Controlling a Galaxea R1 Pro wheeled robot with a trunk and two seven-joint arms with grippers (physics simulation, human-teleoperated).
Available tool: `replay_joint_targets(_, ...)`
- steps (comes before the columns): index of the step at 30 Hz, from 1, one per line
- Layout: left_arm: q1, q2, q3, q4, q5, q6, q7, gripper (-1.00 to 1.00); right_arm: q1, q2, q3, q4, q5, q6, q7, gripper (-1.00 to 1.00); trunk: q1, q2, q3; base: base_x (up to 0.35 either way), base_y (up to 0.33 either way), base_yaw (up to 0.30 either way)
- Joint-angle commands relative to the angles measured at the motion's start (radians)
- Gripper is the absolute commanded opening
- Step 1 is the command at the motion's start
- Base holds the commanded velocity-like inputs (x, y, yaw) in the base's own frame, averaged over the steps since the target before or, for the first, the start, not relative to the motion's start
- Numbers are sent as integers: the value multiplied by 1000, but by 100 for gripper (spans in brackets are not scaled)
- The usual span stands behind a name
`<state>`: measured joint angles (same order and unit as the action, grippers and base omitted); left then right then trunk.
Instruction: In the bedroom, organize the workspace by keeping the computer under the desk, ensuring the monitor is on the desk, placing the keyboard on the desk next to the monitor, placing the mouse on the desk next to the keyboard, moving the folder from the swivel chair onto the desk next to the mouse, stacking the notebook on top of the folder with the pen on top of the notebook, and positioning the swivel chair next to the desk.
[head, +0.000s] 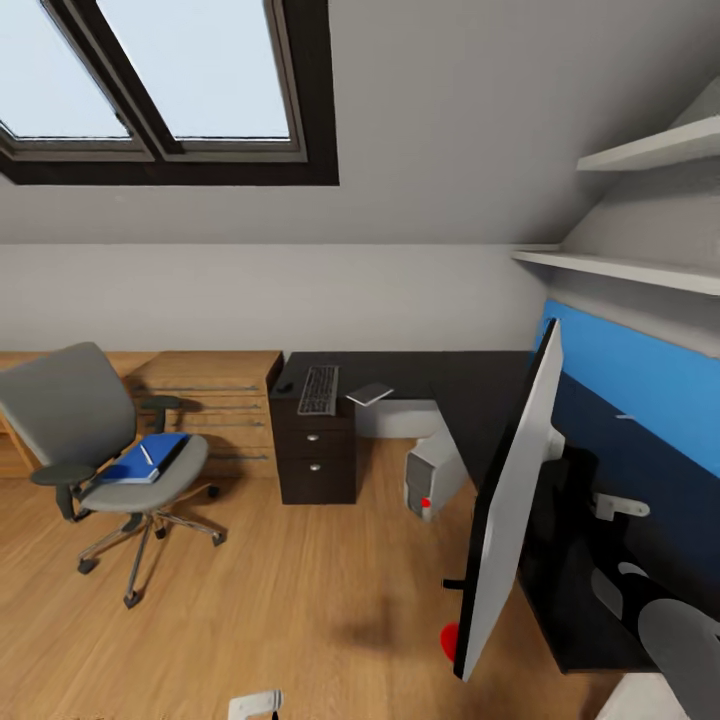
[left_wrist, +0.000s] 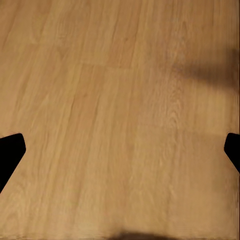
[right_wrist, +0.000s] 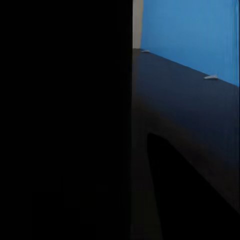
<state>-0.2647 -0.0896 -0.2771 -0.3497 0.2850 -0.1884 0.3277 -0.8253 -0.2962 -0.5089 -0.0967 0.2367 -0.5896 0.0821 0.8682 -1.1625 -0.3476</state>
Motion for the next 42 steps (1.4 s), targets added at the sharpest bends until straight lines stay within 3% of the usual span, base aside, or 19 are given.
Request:
replay_joint_targets(1, -1, 1, -8, 0, 10, -4, 7, 100, 0, -1, 26, 2, -16, -1, 6, -100, 0, -1, -1, -154, -303, 0)
replay_joint_targets(15, -1, 1, -8, 4, 10, -3, 7, 100, -1, -1, 26, 2, -16, 0, 5, -100, 0, -1, -1, -28, -334, 0)
replay_joint_targets(16, -1, 4, -4, 102, 12, -35, 7, 100, 0, -1, 26, 2, -16, 0, 5, -100, 0, -1, -1, 0, -305, 0)
replay_joint_targets(17, -1, 7, -3, 200, 13, -111, 7, 100, -1, 0, 26, 2, -16, 0, 5, -100, 0, -1, -1, 0, -282, 0)
replay_joint_targets(19, 0, 17, -1, 288, 14, -231, 7, 100, -1, 0, 26, 2, -15, 1, 5, -100, 0, -1, -1, 0, -269, 0)
replay_joint_targets(27, 12, 41, -1, 327, 14, -396, 7, 100, 0, 0, 26, 2, -14, 1, 5, -100, 0, -1, -1, 0, -249, 0)
replay_joint_targets(28, 30, 41, -2, 329, 12, -506, 6, 100, 0, 0, 26, 2, -14, 2, 5, -100, 0, -1, -1, 0, -202, 0)
replay_joint_targets(30, 53, 39, -4, 329, 10, -584, 6, 100, 0, 0, 26, 2, -14, 2, 5, -100, 0, -1, -1, 0, -197, 0)
replay_joint_targets(31, 56, 39, -4, 328, 10, -601, 5, 100, 0, 0, 26, 2, -14, 3, 5, -100, 0, -1, -1, 0, -191, 0)
replay_joint_targets(32, 62, 40, -4, 328, 12, -607, 11, 100, -1, 3, -44, 2, -3, 4, 4, -100, 0, -1, -1, 0, 0, 0)
replay_joint_targets(33, 68, 36, -2, 328, 13, -612, 13, 100, -1, 9, -54, 3, -1, 1, 5, -100, 0, -1, -1, 0, 0, 0)
replay_joint_targets(42, 71, 42, -1, 328, 14, -611, 14, 100, 3, 13, -75, 2, 8, -1, 7, -100, 0, -1, -1, 0, 0, 0)
